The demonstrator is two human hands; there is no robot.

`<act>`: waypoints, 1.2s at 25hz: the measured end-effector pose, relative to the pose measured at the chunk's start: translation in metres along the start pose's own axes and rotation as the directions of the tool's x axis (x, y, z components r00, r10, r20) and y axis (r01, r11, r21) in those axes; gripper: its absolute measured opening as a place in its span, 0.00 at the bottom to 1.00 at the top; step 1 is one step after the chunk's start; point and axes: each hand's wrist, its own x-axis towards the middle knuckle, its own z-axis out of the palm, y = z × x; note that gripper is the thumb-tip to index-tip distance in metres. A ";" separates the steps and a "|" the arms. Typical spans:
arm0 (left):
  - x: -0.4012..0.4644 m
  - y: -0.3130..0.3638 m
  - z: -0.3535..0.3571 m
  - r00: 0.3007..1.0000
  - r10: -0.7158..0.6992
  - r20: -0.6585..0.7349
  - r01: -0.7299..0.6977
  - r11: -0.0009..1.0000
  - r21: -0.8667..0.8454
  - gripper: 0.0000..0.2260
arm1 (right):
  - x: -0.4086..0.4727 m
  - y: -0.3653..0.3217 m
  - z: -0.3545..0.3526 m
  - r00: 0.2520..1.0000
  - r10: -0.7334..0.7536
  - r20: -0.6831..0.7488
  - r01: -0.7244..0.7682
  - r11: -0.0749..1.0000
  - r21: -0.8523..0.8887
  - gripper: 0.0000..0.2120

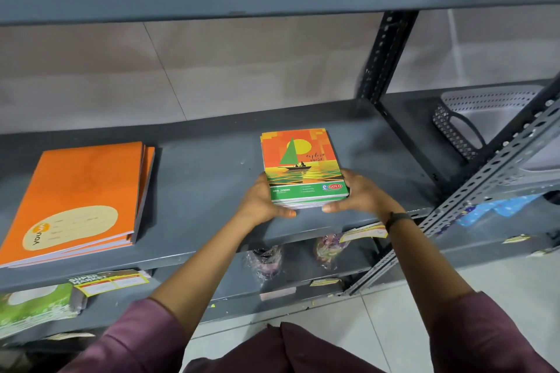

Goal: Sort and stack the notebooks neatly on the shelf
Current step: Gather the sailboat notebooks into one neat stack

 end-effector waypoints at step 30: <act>-0.013 -0.005 0.000 0.978 0.067 -0.196 -0.044 0.992 0.119 0.24 | 0.000 -0.008 -0.007 0.987 0.098 -0.128 -0.119 0.980 -0.162 0.25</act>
